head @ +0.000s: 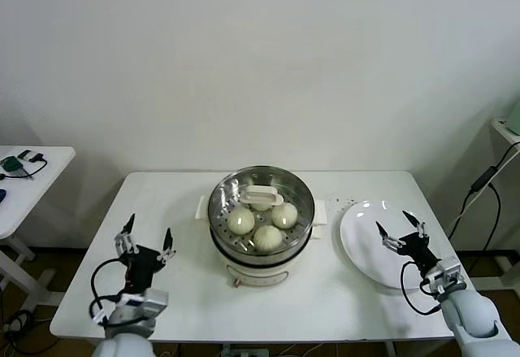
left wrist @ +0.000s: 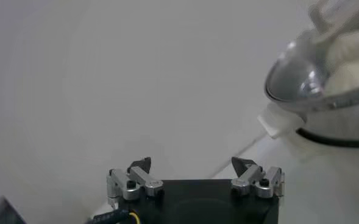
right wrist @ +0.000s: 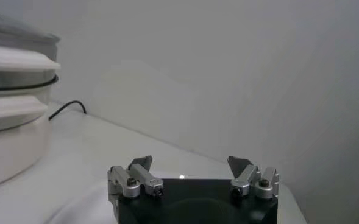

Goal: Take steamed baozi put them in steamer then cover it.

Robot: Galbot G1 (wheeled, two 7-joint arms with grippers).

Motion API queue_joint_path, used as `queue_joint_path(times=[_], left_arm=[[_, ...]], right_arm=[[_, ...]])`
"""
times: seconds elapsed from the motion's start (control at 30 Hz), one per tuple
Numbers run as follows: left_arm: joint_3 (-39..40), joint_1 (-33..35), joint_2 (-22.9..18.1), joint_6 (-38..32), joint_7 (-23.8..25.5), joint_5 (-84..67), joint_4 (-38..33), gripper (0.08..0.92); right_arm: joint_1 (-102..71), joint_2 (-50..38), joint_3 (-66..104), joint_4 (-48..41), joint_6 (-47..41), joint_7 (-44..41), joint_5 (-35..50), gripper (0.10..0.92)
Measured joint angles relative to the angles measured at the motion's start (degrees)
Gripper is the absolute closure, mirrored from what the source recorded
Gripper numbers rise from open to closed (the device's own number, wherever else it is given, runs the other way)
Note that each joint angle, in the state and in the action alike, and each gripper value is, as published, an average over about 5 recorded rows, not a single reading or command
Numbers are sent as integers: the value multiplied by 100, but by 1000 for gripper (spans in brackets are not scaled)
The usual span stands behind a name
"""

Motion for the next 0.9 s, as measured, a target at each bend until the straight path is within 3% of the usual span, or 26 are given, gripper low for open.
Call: queue_joint_path(times=[0.2,0.4,0.9], left_arm=[[-555,363,-220,-1229,-125,-1486,357,177],[-819,568,-384,-1996,-136,-2474,683,177],[-1039,708,-572,-2611,-40,-3159,903,177]], right_arm=[[-190,53,113,156,17,5,167,203],[-411,125,217,273,54,0,293,203],[-834,348,400,408,218,-5,376,203]])
